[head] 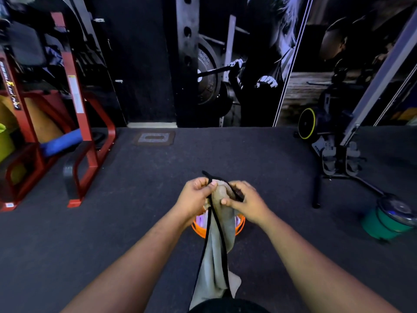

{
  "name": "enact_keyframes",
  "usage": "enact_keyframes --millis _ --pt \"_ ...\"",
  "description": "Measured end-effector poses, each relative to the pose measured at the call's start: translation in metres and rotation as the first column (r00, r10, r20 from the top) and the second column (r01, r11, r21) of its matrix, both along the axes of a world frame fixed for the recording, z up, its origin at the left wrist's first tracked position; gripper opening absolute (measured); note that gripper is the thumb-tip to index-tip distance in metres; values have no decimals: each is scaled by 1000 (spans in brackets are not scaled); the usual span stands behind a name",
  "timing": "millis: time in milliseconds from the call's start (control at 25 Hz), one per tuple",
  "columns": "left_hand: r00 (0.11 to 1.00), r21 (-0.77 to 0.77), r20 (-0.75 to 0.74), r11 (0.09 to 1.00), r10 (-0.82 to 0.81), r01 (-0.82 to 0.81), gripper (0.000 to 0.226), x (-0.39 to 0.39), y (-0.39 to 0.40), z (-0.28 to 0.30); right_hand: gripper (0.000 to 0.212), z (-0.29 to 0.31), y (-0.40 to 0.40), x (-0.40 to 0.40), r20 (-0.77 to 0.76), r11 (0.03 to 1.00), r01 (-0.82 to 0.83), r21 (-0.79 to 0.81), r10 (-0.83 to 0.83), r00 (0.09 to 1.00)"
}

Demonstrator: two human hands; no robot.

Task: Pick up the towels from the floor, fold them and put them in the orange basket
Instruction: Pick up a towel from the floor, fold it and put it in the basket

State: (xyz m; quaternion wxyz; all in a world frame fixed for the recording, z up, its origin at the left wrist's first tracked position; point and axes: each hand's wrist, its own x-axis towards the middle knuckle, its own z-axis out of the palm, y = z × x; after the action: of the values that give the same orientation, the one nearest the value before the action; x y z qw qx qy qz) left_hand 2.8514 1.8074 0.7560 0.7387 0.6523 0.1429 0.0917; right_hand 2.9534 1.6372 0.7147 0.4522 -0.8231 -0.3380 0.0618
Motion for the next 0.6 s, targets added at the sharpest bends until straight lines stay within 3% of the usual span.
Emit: enact_keyframes --millis 80,160,200,280,360,440,520,600 --pt "996 43 60 997 -70 68 21 0 10 15 53 -4 -11 0 1 978 -83 -190 85 996" --pt "987 134 155 991 -45 25 22 4 22 32 89 -7 -22 5 28 905 -83 -417 104 994" --pt "980 165 197 985 24 -57 25 8 32 40 94 -6 -27 6 83 840 -58 -539 122 989" --pt "956 247 230 939 183 -239 33 18 58 53 77 -1 -39 13 213 719 68 -691 112 971" --pt "933 475 185 803 307 -359 32 23 87 51 53 12 -52 20 421 695 327 -641 -39 906" --pt "903 662 74 656 423 -362 25 23 107 39 37 35 -55 29 543 684 502 -530 -181 820" --pt "836 592 -33 685 548 -425 24 24 105 30 24 67 -48 36 499 759 495 -424 -260 827" --pt "806 332 -33 767 591 -549 26 34 90 42 17 99 -37 40 308 874 466 -138 -409 859"
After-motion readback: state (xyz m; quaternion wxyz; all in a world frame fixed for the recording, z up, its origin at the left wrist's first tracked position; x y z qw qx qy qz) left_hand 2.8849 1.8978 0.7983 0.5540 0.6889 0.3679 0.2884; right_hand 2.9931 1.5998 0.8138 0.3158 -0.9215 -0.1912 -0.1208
